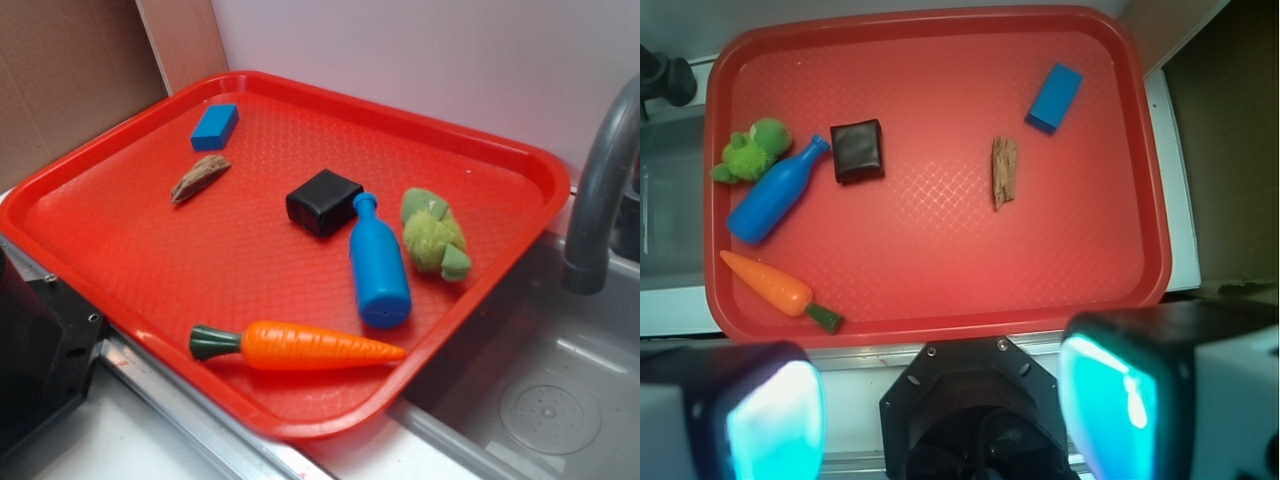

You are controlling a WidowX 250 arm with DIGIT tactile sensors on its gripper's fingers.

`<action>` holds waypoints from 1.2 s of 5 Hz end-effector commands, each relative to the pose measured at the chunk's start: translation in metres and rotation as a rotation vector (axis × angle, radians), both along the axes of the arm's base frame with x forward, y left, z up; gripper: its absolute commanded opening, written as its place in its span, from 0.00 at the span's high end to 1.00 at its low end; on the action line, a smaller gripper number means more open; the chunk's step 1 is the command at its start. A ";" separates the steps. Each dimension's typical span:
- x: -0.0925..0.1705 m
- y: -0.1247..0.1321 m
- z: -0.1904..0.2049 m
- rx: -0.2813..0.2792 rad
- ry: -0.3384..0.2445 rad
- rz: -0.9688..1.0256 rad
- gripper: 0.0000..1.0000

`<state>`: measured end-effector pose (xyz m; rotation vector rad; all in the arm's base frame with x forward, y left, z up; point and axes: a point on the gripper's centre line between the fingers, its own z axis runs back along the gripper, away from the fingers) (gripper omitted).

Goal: Grab the blue block.

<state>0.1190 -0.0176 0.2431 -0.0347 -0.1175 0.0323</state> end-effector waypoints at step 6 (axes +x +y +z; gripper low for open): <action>0.127 0.140 -0.155 0.061 -0.106 0.718 0.00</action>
